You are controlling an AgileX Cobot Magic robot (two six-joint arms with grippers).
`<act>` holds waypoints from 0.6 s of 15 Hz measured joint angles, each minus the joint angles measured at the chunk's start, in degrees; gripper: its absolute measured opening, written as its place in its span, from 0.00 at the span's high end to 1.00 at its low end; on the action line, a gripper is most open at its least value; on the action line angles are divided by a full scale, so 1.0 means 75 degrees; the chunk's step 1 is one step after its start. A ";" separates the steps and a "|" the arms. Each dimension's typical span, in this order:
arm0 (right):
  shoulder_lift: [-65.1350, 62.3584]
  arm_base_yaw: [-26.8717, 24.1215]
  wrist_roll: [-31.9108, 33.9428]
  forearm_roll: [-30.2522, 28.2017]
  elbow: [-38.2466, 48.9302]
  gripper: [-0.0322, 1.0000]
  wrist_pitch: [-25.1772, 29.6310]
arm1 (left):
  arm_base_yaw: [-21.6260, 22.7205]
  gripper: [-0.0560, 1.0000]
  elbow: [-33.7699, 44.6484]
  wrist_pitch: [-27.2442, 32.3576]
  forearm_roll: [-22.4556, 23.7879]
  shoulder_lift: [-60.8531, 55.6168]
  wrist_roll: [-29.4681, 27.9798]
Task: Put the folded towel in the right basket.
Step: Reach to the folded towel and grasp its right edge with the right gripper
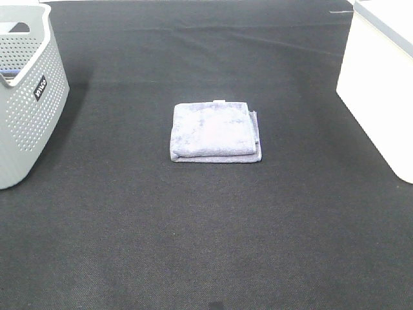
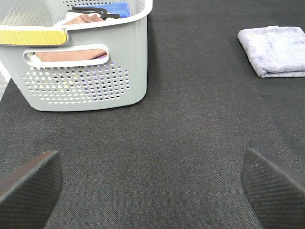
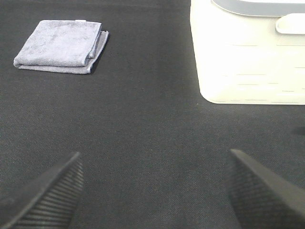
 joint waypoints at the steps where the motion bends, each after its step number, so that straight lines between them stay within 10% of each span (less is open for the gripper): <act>1: 0.0000 0.0000 0.0000 0.0000 0.0000 0.22 0.0000 | 0.0000 0.03 0.0000 0.0000 0.0000 0.0000 0.0000; 9: 0.0000 0.0000 0.0000 0.0000 0.0000 0.22 0.0000 | 0.0000 0.03 0.0000 0.0000 0.0000 0.0000 0.0000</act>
